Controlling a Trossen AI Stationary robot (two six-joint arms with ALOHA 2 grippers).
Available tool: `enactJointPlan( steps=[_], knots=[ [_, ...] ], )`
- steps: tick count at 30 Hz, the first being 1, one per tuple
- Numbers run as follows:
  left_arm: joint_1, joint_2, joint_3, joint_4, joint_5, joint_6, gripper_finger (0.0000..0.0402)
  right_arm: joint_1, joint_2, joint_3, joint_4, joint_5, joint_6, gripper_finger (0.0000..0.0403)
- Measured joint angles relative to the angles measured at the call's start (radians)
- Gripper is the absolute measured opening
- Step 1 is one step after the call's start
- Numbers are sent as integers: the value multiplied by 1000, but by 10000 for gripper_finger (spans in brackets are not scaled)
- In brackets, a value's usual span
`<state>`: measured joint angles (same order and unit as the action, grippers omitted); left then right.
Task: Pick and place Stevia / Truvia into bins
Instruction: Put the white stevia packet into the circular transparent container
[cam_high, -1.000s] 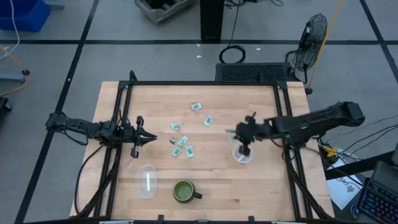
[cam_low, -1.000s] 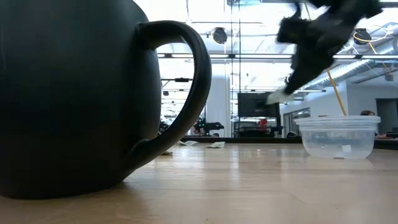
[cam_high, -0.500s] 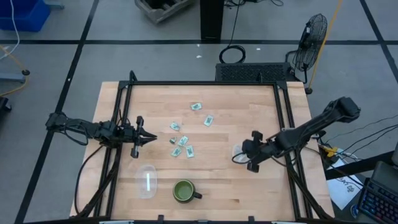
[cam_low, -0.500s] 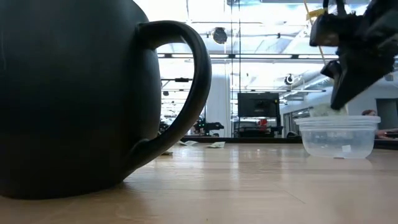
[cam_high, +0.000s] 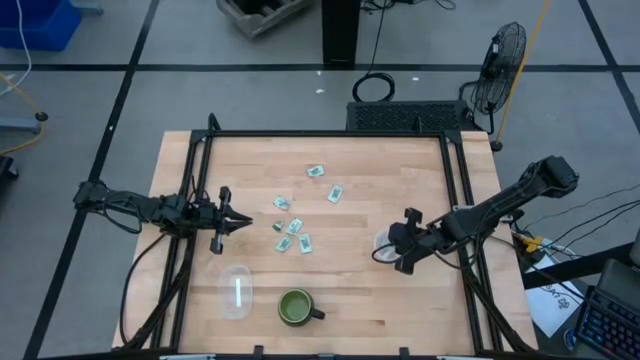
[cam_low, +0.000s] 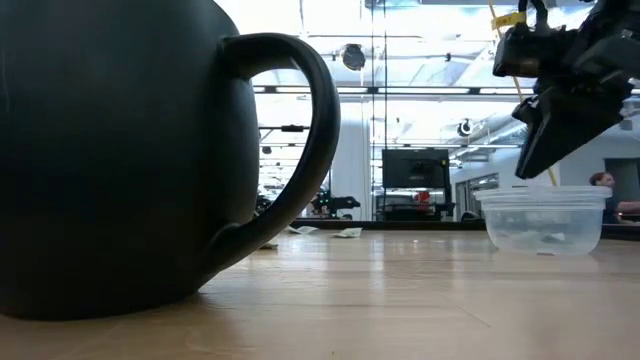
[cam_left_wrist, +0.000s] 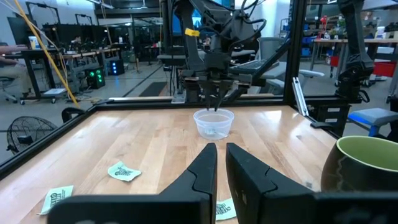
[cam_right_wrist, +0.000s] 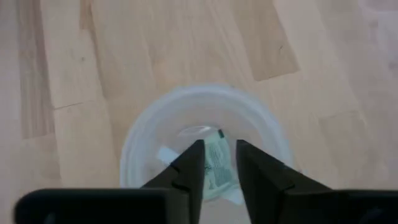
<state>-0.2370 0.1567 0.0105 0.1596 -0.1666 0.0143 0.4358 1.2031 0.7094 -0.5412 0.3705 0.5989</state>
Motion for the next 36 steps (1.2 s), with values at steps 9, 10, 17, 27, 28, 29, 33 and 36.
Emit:
enactJointPlan(
  steps=[9, 10, 17, 27, 28, 29, 33, 36],
  knots=[
    [0, 0, 0, 0, 0, 0, 42, -131, -39, 0, 342, -127, -207, 160],
    [0, 0, 0, 0, 0, 0, 42, -167, -38, 0, 376, -181, -224, 164],
    [0, 0, 0, -1, 0, 0, 42, -465, -37, 0, 497, -394, -294, 203],
    [0, 0, 0, -1, 0, 0, 42, -711, 234, 1, 832, -691, -215, 222],
    [0, 0, 0, -1, 0, 0, 42, -728, 266, 1, 850, -691, -208, 222],
    [0, 0, 0, 1, 0, 0, 42, -746, 291, 0, 864, -691, -194, 222],
    [0, 0, 0, 0, 0, 0, 42, -816, 375, 0, 925, -686, -135, 222],
    [0, 0, 0, 0, 0, 0, 42, -852, 437, 0, 969, -689, -54, 222]
  ],
)
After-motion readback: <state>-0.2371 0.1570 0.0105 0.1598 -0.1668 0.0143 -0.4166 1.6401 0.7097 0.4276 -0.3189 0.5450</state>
